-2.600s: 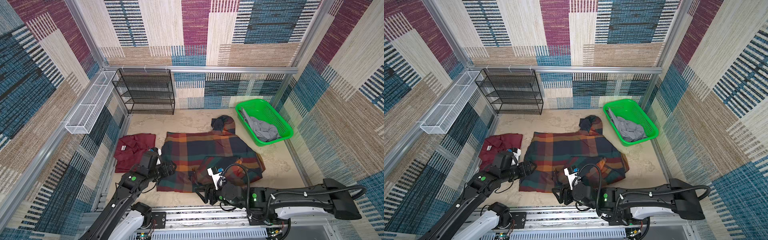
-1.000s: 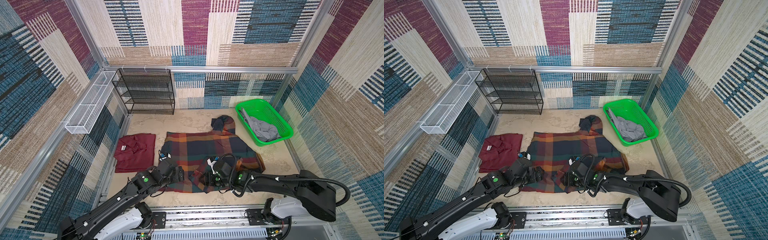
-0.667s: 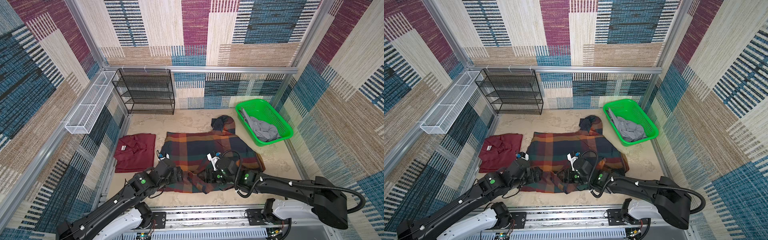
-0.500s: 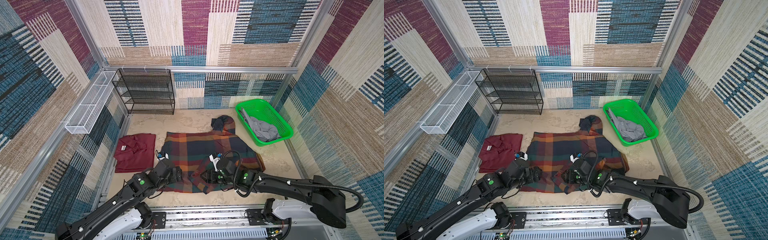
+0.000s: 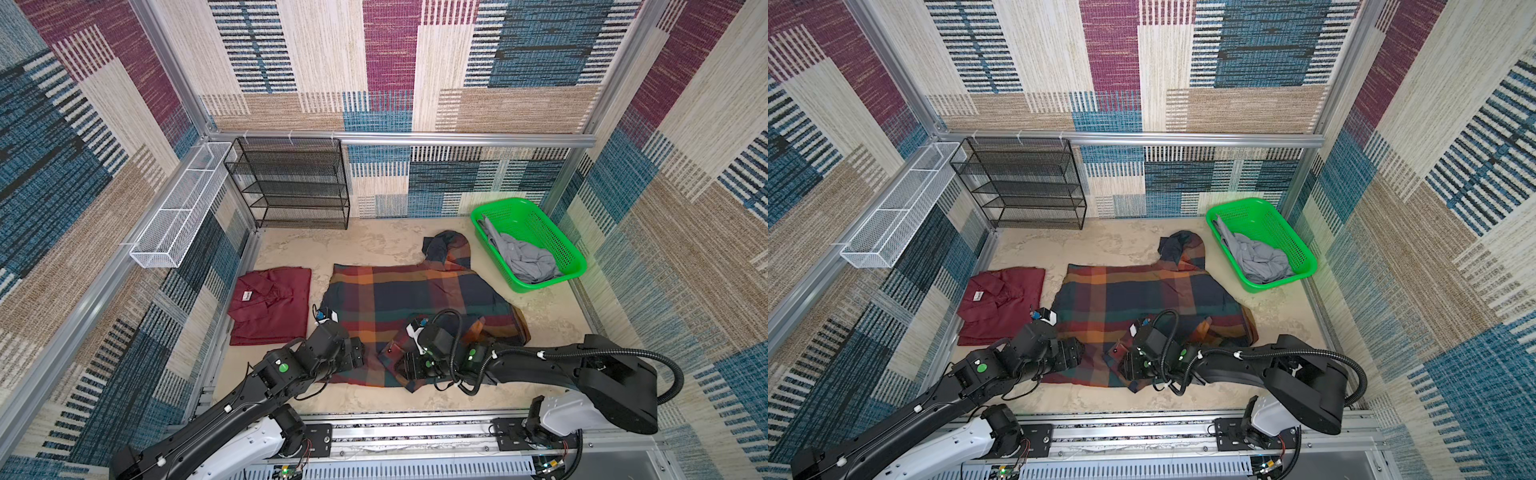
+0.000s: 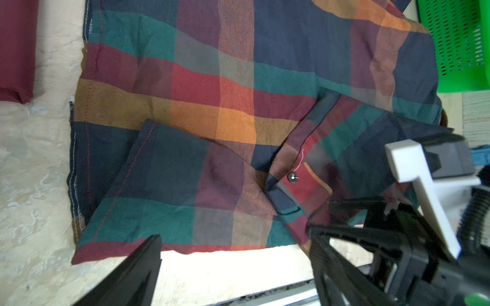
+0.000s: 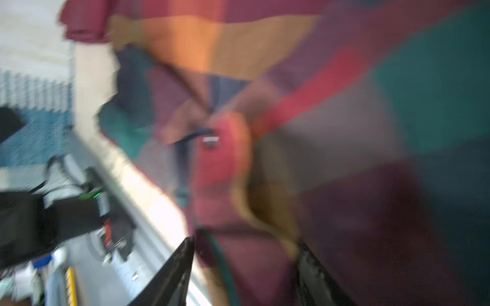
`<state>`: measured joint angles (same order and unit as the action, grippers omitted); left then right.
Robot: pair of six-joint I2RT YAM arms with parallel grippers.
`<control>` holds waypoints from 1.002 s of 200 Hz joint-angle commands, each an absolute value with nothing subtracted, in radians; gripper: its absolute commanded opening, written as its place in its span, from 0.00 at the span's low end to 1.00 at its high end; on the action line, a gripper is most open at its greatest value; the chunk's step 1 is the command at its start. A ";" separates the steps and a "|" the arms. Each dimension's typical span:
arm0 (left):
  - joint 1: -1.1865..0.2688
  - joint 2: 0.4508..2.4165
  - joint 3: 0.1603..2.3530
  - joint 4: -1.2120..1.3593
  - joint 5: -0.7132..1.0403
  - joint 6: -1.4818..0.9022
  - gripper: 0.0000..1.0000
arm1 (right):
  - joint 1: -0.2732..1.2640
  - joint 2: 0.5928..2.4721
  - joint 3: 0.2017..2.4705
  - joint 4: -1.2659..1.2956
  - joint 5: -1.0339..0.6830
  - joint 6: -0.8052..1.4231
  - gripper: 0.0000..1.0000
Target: Fold and stack the long sleeve shirts
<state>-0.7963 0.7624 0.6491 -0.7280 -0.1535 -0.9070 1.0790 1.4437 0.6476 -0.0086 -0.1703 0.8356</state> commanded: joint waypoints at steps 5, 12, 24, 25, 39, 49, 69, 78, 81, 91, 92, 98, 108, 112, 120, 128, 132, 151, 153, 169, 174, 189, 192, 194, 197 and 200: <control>-0.796 0.718 0.658 -0.785 -0.171 -0.927 0.90 | 1.137 1.457 0.715 0.120 -0.227 0.776 0.60; -0.796 0.708 0.657 -0.792 -0.170 -0.932 0.91 | 1.140 1.467 0.724 0.128 -0.243 0.773 0.59; -0.796 0.695 0.646 -0.797 -0.160 -0.945 0.91 | 1.140 1.489 0.731 0.153 -0.272 0.773 0.59; -0.796 0.695 0.645 -0.797 -0.158 -0.946 0.91 | 1.140 1.490 0.731 0.155 -0.273 0.774 0.59; -0.796 0.694 0.629 -0.792 -0.126 -0.971 0.91 | 1.141 1.492 0.732 0.173 -0.297 0.764 0.60; -0.797 0.701 0.610 -0.780 -0.099 -0.992 0.91 | 1.142 1.472 0.737 0.148 -0.265 0.757 0.60; -0.799 0.717 0.575 -0.744 -0.047 -1.036 0.92 | 1.138 1.379 0.749 0.053 -0.135 0.725 0.60; -0.801 0.723 0.555 -0.716 -0.019 -1.057 0.93 | 1.127 1.324 0.747 -0.001 -0.066 0.721 0.60; -0.803 0.726 0.549 -0.711 -0.015 -1.065 0.93 | 1.120 1.305 0.747 -0.014 -0.051 0.720 0.60; -0.817 0.738 0.536 -0.709 -0.007 -1.091 0.93 | 1.085 1.257 0.743 -0.056 -0.041 0.712 0.60; -0.818 0.737 0.534 -0.709 -0.006 -1.092 0.93 | 1.080 1.251 0.743 -0.063 -0.040 0.712 0.60; -0.831 0.746 0.525 -0.709 -0.003 -1.108 0.93 | 1.050 1.218 0.743 -0.106 -0.032 0.710 0.61; -0.861 0.757 0.504 -0.699 -0.003 -1.145 0.93 | 1.019 1.171 0.737 -0.146 -0.014 0.690 0.63; -0.872 0.762 0.494 -0.684 -0.001 -1.154 0.94 | 1.011 1.156 0.734 -0.159 -0.008 0.680 0.64; -0.897 0.776 0.477 -0.655 0.000 -1.174 0.94 | 1.000 1.122 0.732 -0.187 0.012 0.669 0.64; -0.921 0.796 0.466 -0.631 -0.006 -1.201 0.94 | 0.991 1.100 0.729 -0.201 0.023 0.659 0.65; -0.933 0.808 0.461 -0.611 -0.008 -1.209 0.94 | 0.985 1.084 0.727 -0.210 0.027 0.654 0.65; -0.991 0.883 0.464 -0.526 -0.021 -1.237 0.93 | 0.965 1.041 0.723 -0.240 0.051 0.645 0.66; -0.997 0.892 0.465 -0.515 -0.023 -1.239 0.93 | 0.964 1.040 0.723 -0.241 0.053 0.643 0.66; -1.051 0.969 0.478 -0.441 -0.029 -1.259 0.91 | 0.950 1.008 0.719 -0.262 0.070 0.637 0.66; -1.065 0.995 0.480 -0.419 -0.025 -1.265 0.90 | 0.945 0.998 0.718 -0.271 0.077 0.635 0.66; -1.098 1.067 0.486 -0.358 -0.013 -1.275 0.86 | 0.930 0.977 0.719 -0.299 0.101 0.629 0.66; -1.104 1.081 0.487 -0.347 -0.010 -1.278 0.85 | 0.923 0.973 0.719 -0.307 0.108 0.629 0.66; -1.107 1.090 0.488 -0.340 -0.008 -1.279 0.84 | 0.920 0.969 0.719 -0.311 0.111 0.628 0.66; -1.111 1.102 0.488 -0.330 -0.006 -1.281 0.83 | 0.917 0.966 0.718 -0.316 0.113 0.628 0.66; -1.115 1.113 0.488 -0.323 -0.002 -1.284 0.82 | 0.911 0.961 0.719 -0.318 0.113 0.626 0.66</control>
<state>-1.0840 1.0382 0.4778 -0.4591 -0.0196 -1.2362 0.9363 0.9894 0.7197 -0.2607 0.0521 0.6495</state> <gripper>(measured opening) 0.849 0.656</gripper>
